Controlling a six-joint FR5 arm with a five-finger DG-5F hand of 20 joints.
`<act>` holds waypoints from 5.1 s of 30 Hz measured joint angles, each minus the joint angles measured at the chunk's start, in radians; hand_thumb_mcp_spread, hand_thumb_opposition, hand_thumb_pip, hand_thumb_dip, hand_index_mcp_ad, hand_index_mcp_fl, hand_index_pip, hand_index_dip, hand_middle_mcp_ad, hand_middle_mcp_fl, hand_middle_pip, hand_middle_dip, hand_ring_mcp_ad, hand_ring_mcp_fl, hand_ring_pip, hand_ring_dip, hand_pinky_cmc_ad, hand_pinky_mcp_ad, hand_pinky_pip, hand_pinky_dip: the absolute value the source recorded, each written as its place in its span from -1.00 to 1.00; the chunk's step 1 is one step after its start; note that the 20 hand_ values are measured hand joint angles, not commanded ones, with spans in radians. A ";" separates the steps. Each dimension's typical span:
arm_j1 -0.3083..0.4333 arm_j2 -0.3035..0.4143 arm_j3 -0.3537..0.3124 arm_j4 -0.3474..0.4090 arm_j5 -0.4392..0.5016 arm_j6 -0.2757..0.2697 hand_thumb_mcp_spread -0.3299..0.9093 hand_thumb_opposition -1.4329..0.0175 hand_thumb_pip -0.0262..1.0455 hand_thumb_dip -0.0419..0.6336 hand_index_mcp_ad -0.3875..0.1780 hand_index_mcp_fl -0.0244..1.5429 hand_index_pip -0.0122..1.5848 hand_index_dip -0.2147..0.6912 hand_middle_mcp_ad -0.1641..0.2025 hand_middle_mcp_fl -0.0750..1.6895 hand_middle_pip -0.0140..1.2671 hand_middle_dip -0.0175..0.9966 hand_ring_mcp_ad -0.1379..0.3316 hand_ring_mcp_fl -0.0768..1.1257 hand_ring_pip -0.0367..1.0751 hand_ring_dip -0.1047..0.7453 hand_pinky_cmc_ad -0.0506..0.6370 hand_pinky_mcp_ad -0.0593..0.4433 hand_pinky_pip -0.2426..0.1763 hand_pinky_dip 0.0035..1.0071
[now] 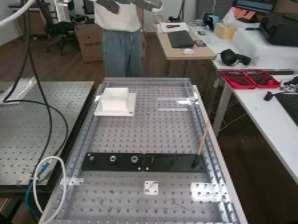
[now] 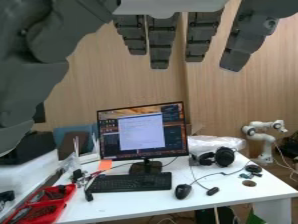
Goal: Grab the bearing and place it in the white container
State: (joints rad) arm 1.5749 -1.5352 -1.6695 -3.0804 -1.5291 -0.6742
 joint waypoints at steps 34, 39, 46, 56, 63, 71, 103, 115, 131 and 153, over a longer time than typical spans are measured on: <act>-0.017 -0.070 -0.297 0.259 0.167 0.076 0.03 0.01 -0.10 -0.59 0.41 -0.84 -0.86 -0.36 0.17 -0.79 -0.77 -0.62 0.25 -0.86 -0.74 -0.64 0.10 0.35 -0.14 -0.58; -0.033 -0.087 -0.342 0.319 0.184 0.106 0.05 0.02 -0.07 -0.50 0.41 -0.75 -0.84 -0.29 0.17 -0.82 -0.77 -0.62 0.26 -0.87 -0.74 -0.63 0.11 0.35 -0.14 -0.58; -0.056 -0.123 -0.369 0.364 0.187 0.126 0.10 -0.03 0.03 -0.39 0.33 -0.67 -0.62 -0.28 0.17 -0.83 -0.77 -0.62 0.26 -0.87 -0.74 -0.63 0.10 0.35 -0.14 -0.58; -0.102 -0.176 -0.393 0.412 0.148 0.115 0.16 -0.09 0.04 -0.31 0.19 -0.65 -0.26 -0.29 0.18 -0.89 -0.78 -0.62 0.27 -0.87 -0.76 -0.61 0.11 0.35 -0.14 -0.62; -0.131 -0.199 -0.409 0.458 0.114 0.090 0.20 -0.09 0.03 -0.23 0.15 -0.76 0.13 -0.21 0.17 -0.90 -0.77 -0.60 0.26 -0.87 -0.76 -0.61 0.11 0.35 -0.14 -0.63; -0.153 -0.254 -0.397 0.489 0.064 0.074 0.20 -0.11 0.04 -0.22 0.10 -0.86 0.42 -0.14 0.18 -0.90 -0.77 -0.60 0.26 -0.87 -0.76 -0.61 0.15 0.35 -0.14 -0.65; -0.288 -0.390 -0.307 0.564 -0.190 -0.014 0.28 -0.19 0.09 -0.03 -0.01 -0.97 0.70 0.09 0.18 -0.89 -0.77 -0.59 0.22 -0.87 -0.75 -0.60 0.15 0.36 -0.13 -0.65; -0.297 -0.454 -0.283 0.576 -0.202 -0.025 0.28 -0.19 0.09 -0.03 0.01 -0.97 0.70 0.09 0.17 -0.89 -0.77 -0.59 0.22 -0.87 -0.75 -0.60 0.15 0.36 -0.13 -0.65; -0.311 -0.503 -0.273 0.581 -0.203 -0.044 0.28 -0.19 0.08 -0.03 0.01 -0.94 0.73 0.09 0.17 -0.90 -0.77 -0.59 0.20 -0.87 -0.75 -0.60 0.15 0.35 -0.13 -0.65; -0.325 -0.512 -0.283 0.608 -0.228 -0.028 0.28 -0.19 0.07 -0.04 0.01 -0.92 0.82 0.14 0.18 -0.90 -0.77 -0.60 0.20 -0.87 -0.75 -0.60 0.15 0.35 -0.13 -0.65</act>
State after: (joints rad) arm 1.2499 -2.0474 -1.9524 -2.4722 -1.7573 -0.7022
